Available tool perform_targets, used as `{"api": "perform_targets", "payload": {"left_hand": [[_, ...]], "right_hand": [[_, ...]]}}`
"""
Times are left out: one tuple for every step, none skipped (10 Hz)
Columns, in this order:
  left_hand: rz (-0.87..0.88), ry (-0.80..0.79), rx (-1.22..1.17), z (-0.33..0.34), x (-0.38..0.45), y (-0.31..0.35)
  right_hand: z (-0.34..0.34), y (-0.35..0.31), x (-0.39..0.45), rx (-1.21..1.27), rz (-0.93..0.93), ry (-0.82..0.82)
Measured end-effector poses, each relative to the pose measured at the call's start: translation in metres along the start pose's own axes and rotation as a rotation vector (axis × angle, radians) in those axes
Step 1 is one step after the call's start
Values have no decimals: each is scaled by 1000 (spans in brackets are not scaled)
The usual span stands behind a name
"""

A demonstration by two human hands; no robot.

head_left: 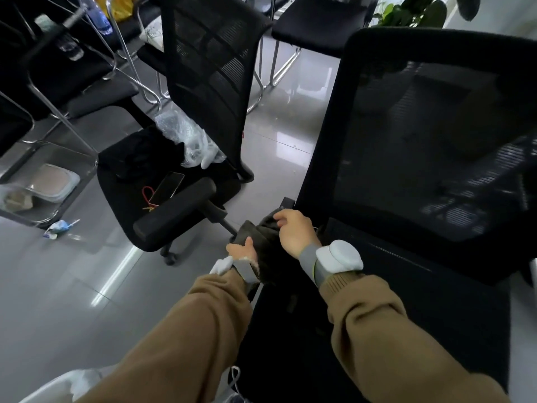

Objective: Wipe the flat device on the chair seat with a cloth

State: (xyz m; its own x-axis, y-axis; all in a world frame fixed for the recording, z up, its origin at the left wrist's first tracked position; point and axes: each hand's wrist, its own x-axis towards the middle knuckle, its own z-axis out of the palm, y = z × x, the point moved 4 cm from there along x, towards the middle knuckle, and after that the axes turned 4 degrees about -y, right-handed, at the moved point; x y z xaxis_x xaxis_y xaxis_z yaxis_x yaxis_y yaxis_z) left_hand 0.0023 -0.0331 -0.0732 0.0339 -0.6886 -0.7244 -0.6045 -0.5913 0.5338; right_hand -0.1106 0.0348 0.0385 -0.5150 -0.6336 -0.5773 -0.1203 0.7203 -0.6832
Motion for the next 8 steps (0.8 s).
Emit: {"api": "perform_targets", "payload": {"left_hand": [[236,212,315,-6,-10,8],[704,177,653,-3,-14,15],[999,-72,933,7,-12,4],[906,-308,1155,14,-3,-17],[778,-428,1252,13,2,-22],[777,-435,1252,10,-5,-12],[814,-407,1121,3,-22,9],[874,-456,996,-4,-47,46]], "right_hand": [[-2,-2,-4,149,-63,65],[-5,-7,-6,218,-133,106],[-8,-10,-10,229,-166,123],[-8,-10,-16,246,-169,131],[-8,-10,-21,245,-164,132],[-9,-9,-27,247,-153,120],[-17,-15,-35,287,-169,108],[-36,-19,-47,340,-172,128]]}}
